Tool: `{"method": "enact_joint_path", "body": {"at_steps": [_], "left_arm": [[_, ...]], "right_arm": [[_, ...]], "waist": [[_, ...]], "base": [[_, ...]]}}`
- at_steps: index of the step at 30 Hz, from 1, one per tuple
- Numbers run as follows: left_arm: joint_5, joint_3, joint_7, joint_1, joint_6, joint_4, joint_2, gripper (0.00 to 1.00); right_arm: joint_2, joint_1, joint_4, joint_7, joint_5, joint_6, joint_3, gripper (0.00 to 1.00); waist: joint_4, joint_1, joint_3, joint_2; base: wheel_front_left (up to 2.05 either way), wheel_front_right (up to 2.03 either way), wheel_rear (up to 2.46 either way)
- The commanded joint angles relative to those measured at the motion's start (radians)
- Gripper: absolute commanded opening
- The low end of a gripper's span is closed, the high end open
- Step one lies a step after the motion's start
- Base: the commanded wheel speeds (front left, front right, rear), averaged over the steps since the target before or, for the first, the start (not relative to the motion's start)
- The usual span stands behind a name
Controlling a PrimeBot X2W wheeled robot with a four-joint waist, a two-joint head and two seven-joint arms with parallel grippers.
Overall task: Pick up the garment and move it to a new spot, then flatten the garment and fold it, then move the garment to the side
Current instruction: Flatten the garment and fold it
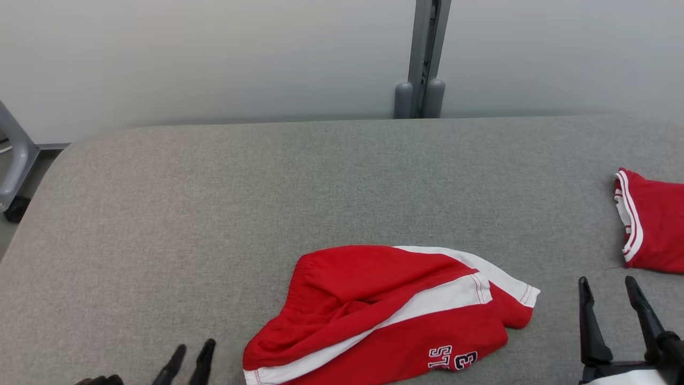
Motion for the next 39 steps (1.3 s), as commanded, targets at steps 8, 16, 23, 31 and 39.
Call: {"method": "enact_joint_path", "body": {"at_steps": [8,16,23,31,39], "left_arm": [[0.293,0.163,-0.092,0.057,0.172,-0.146,-0.005,1.00],[0.616,0.337,-0.092,0.148,0.149,-0.175,-0.178,1.00],[0.727,0.445,-0.092,0.151,0.059,-0.164,-0.277,1.00],[0.767,0.489,-0.092,0.139,0.016,-0.158,-0.303,1.00],[0.753,0.475,-0.092,0.130,-0.006,-0.157,-0.310,1.00]], "right_arm": [[-0.013,0.045,-0.076,-0.001,-0.051,0.000,-0.058,1.00],[-0.023,0.052,-0.071,-0.001,-0.083,0.000,-0.015,1.00],[-0.012,0.067,-0.037,-0.001,-0.069,0.000,0.026,1.00],[-0.006,0.057,-0.030,-0.001,-0.063,0.000,0.041,1.00],[-0.011,0.017,-0.036,-0.001,-0.022,0.000,0.053,1.00]], "waist": [[-0.010,0.0000,-0.049,0.0000],[-0.014,0.0000,-0.058,0.0000],[0.005,0.0000,-0.062,0.0000],[0.008,0.0000,-0.060,0.0000],[0.008,0.0000,-0.044,0.0000]], "base": [[0.00,0.00,0.00],[0.00,0.00,0.00],[0.00,0.00,0.00],[0.00,0.00,0.00],[0.00,0.00,0.00]]}}
